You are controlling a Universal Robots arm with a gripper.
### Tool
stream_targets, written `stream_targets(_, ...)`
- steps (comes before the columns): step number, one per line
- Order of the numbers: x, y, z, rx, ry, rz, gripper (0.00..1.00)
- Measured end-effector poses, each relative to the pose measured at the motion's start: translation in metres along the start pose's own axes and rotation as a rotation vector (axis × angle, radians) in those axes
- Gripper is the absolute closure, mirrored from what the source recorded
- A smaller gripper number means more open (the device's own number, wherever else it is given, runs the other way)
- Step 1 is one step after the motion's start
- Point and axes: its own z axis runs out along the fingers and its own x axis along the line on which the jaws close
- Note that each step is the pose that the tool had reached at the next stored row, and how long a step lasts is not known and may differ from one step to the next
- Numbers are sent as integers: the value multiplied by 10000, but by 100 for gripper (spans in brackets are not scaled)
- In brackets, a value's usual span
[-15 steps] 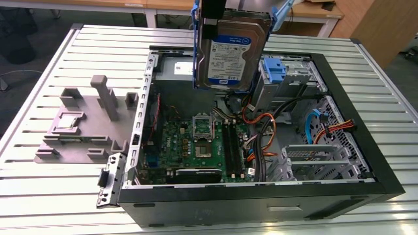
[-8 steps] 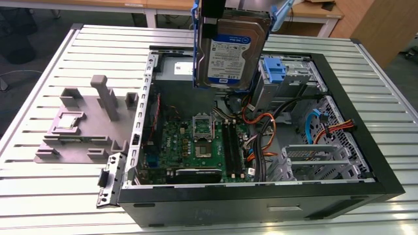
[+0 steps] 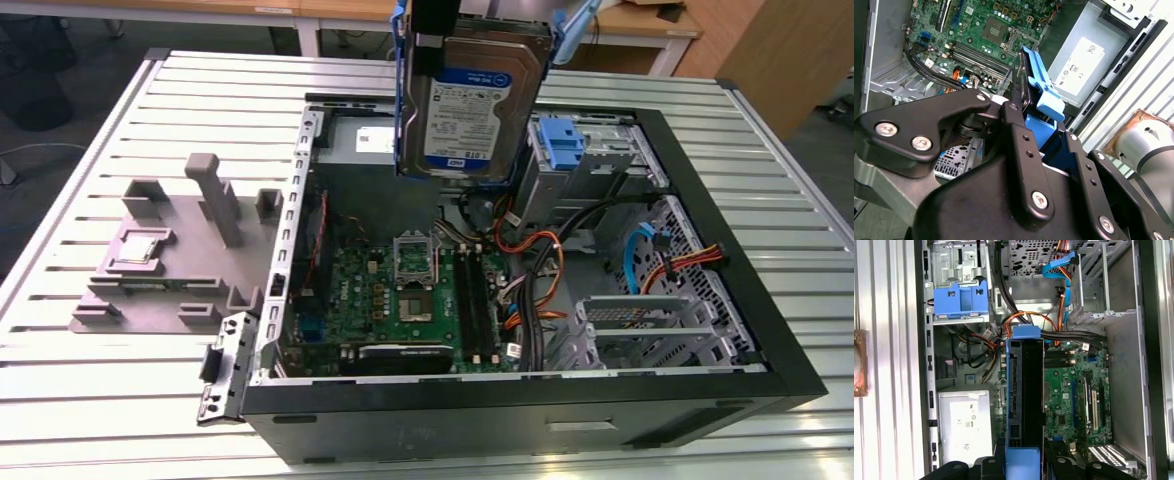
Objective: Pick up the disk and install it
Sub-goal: 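Insert the disk into the insertion slot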
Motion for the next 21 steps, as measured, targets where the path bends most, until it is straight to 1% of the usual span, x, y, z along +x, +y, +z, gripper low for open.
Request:
stream_targets(1, 15, -1, 0, 2, 28, 0, 64)
stream_targets(12, 32, -2, 0, 5, 62, 0, 64)
stream_targets(13, 39, -3, 0, 6, 75, 0, 64)
stream_targets(17, 43, -3, 1, 6, 83, 1, 64)
stream_targets(21, 57, -4, 0, 9, 111, 0, 64)
